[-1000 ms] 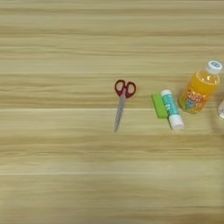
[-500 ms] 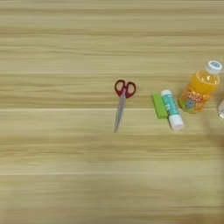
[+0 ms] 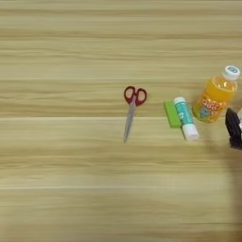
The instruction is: Move the objects on the table
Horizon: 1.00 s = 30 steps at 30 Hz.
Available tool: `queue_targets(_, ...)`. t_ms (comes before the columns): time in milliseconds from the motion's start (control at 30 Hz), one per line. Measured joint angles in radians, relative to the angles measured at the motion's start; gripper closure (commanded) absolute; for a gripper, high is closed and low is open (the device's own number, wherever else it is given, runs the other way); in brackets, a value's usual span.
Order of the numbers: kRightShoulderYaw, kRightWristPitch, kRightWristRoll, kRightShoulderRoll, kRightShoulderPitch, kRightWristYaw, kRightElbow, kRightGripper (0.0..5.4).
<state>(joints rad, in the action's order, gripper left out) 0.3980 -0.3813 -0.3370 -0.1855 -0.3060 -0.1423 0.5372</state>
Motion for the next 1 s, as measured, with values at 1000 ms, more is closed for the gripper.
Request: queue_targets(1000, -0.108, 0.096, 0.117, -0.050, 0.268, -0.085, -0.390, 0.02)
